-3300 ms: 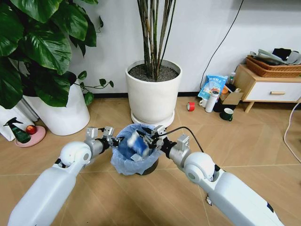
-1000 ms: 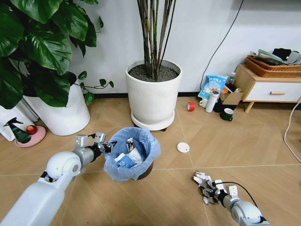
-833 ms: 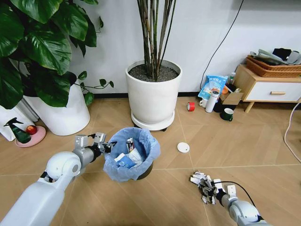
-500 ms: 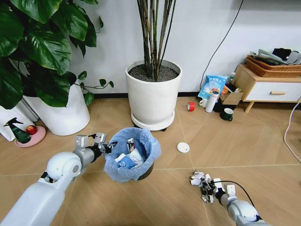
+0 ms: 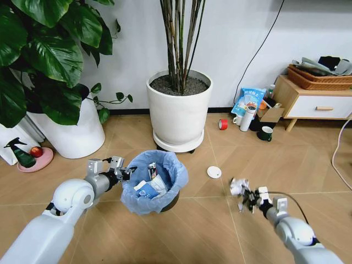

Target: Pick up the trash bin and place the garbage on the floor into it.

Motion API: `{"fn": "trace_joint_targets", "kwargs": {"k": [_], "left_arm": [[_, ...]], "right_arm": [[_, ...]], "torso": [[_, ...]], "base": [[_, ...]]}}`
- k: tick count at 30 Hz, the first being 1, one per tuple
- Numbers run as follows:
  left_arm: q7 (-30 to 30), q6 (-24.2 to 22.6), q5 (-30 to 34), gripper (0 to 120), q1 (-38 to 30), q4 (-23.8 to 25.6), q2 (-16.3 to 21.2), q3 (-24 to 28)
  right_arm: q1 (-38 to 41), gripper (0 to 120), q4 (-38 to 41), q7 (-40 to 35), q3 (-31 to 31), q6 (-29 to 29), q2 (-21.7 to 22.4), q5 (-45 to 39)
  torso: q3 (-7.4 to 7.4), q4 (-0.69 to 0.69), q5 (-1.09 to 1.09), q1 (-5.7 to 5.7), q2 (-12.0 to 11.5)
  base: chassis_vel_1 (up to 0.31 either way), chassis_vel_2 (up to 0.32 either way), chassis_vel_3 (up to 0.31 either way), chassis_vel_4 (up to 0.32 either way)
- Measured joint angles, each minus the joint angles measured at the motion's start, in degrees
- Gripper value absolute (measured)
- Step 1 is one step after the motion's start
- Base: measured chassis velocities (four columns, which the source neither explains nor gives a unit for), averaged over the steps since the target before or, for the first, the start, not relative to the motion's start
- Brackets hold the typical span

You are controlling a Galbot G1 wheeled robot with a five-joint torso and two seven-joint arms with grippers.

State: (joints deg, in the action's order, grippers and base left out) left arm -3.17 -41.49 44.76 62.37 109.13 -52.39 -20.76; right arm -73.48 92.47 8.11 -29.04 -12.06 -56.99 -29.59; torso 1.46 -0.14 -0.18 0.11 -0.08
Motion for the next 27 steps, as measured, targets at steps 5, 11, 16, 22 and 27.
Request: {"fn": "trace_joint_targets", "kwargs": {"k": [5, 11, 16, 22, 27], "left_arm": [[0.04, 0.00, -0.03, 0, 0.16, 0.01, 0.10, 0.20], [0.09, -0.01, -0.06, 0, 0.15, 0.01, 0.09, 0.59], [0.11, -0.05, -0.07, 0, -0.33, -0.48, 0.03, 1.31], [0.35, -0.16, -0.05, 0, -1.25, -1.13, -0.55, 2.62], [0.51, -0.26, 0.13, 0, -2.21, -2.07, -1.03, 3.26]], "right_arm": [[2.97, 0, 7.77, -0.17, 0.28, -1.06, 2.02, -1.55], [5.92, 0, 17.27, -0.77, 2.23, -3.54, 4.79, -5.13], [9.51, 0, 25.18, -2.07, 5.69, -5.80, 6.97, -10.56], [16.51, 0, 27.88, -4.06, 13.55, -7.43, 7.73, -15.46], [22.67, 0, 27.98, -5.48, 23.01, -8.18, 6.92, -17.77]], "torso": [[0.00, 0.01, -0.02, 0.00, 0.00], [0.00, 0.01, -0.02, 0.00, 0.00], [0.00, 0.00, -0.02, 0.00, 0.00], [0.00, 0.01, -0.02, 0.00, 0.00], [0.01, 0.01, -0.01, 0.00, 0.00]], "base": [[0.000, 0.000, 0.000, 0.000], [0.000, 0.000, 0.000, 0.000], [0.000, 0.000, 0.000, 0.000], [0.000, 0.000, 0.000, 0.000], [0.000, 0.000, 0.000, 0.000]]}}
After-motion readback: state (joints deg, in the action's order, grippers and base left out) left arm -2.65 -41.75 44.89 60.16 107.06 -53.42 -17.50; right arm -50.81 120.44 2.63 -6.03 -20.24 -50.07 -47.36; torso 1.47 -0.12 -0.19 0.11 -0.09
